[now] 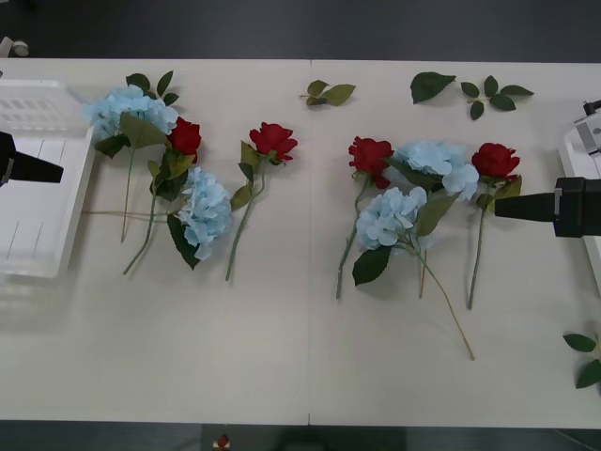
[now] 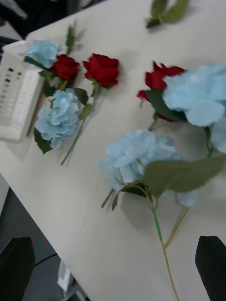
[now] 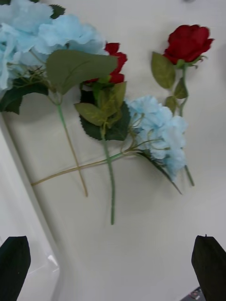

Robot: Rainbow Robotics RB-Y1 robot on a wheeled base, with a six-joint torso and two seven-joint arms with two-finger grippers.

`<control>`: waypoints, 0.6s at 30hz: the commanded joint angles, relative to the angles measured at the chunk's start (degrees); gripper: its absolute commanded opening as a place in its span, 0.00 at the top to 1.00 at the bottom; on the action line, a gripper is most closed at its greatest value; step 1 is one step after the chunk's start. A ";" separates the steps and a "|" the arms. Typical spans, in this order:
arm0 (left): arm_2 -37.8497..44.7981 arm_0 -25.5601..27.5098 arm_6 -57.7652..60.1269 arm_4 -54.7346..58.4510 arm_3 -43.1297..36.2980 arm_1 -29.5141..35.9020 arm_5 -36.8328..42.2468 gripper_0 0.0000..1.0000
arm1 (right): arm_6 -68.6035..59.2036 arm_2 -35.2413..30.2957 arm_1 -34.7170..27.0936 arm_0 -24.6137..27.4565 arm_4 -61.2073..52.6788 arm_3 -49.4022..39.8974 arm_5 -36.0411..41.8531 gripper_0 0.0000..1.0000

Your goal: Put the red flowers into the right box and the blue flowers into the left box

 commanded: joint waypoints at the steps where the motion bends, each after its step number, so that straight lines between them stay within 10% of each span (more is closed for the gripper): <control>1: 0.76 -1.22 4.18 -7.84 -0.06 -4.28 -1.69 0.00 | -16.77 -1.04 -1.23 -3.73 11.11 -0.84 1.34 0.00; 18: -12.77 -3.76 3.30 -29.72 10.40 -16.14 -27.27 0.00 | -44.37 7.57 10.46 -18.41 46.62 11.11 9.51 0.00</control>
